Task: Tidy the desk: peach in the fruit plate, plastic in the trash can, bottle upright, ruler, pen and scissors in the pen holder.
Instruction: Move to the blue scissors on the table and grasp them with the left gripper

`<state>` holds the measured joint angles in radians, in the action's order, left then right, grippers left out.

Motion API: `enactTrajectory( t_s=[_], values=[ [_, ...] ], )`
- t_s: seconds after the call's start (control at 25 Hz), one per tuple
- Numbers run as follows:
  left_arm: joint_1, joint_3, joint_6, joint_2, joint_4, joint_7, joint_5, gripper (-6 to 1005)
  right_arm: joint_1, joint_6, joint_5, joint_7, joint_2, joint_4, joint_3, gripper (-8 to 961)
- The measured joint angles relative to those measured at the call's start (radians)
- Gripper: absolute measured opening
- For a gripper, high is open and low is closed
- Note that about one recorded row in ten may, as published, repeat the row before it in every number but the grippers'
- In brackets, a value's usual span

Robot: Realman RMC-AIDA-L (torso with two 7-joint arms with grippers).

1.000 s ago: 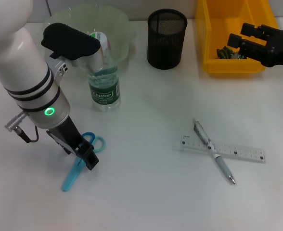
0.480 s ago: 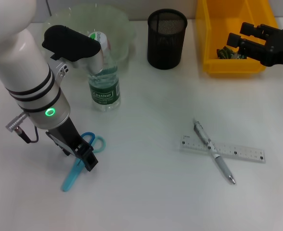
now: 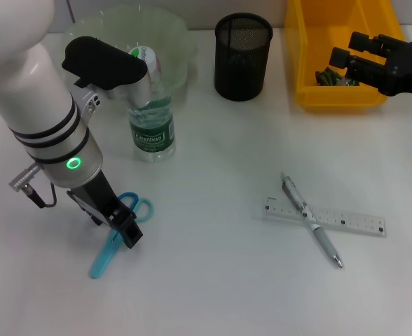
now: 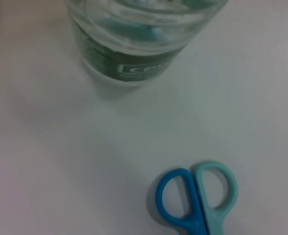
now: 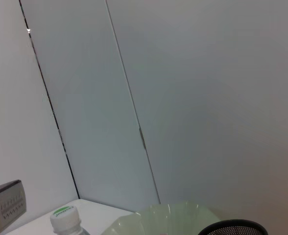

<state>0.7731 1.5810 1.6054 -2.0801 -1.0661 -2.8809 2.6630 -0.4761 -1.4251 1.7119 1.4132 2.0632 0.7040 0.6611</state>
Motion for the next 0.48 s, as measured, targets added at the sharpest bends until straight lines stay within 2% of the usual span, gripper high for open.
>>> enactTrajectory(
  t_s=[0.48],
  values=[
    [0.0, 0.003, -0.003, 0.0, 0.004, 0.0, 0.008, 706, -0.005, 0.002, 0.0, 0.0, 0.0, 0.0, 0.0, 622]
  ],
)
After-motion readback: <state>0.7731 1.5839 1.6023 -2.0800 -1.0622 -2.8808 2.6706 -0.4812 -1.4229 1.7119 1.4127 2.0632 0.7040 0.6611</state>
